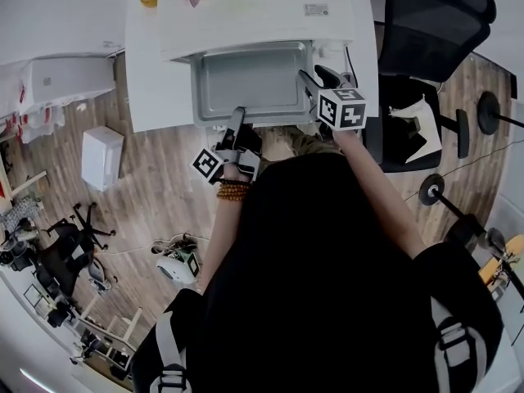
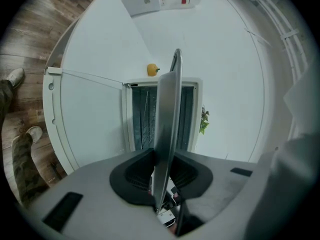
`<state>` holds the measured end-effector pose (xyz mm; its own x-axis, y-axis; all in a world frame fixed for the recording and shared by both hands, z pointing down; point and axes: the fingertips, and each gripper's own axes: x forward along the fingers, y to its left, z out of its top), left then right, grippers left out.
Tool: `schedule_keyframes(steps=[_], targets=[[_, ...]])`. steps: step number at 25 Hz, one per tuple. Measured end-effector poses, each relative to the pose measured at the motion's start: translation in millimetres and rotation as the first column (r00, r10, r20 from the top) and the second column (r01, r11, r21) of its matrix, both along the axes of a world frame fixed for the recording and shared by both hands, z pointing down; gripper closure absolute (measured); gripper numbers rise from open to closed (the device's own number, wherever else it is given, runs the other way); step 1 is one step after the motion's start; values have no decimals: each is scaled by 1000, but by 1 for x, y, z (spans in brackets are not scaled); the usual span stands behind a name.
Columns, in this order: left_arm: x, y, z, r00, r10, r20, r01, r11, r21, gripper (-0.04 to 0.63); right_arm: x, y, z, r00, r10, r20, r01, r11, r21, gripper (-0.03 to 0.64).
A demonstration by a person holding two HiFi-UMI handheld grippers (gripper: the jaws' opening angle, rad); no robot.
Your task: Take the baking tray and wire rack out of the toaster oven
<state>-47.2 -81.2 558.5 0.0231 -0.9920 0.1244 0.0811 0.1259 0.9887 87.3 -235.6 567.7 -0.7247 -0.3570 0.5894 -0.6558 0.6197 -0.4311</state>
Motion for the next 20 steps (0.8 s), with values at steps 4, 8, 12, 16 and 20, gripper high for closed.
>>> schedule_keyframes(steps=[4,8,12,16,20], targets=[[0,7,-1,1000,8,-3,-8,1000,4,522,-3,6,1,1000,-13,-4,13,1000,-5,420],[1,13,-2,1000,13,-10,-13,1000,7,522,-4,10,1,1000,-20,-11,20,1000,-3,420],[1,18,-1,1000,13,-11,-13,1000,9,522,-4,14,2,999,-28,-22,28,1000,-3,420],[3,25,2,1000,8,-24,-8,1000,7,522,-4,19,5,999,-38,-32,37,999,-5,420],[3,32,4,999,-2,-37,3,1000,1,522,-4,24,6,998,-55,-38,54,998,-8,420]])
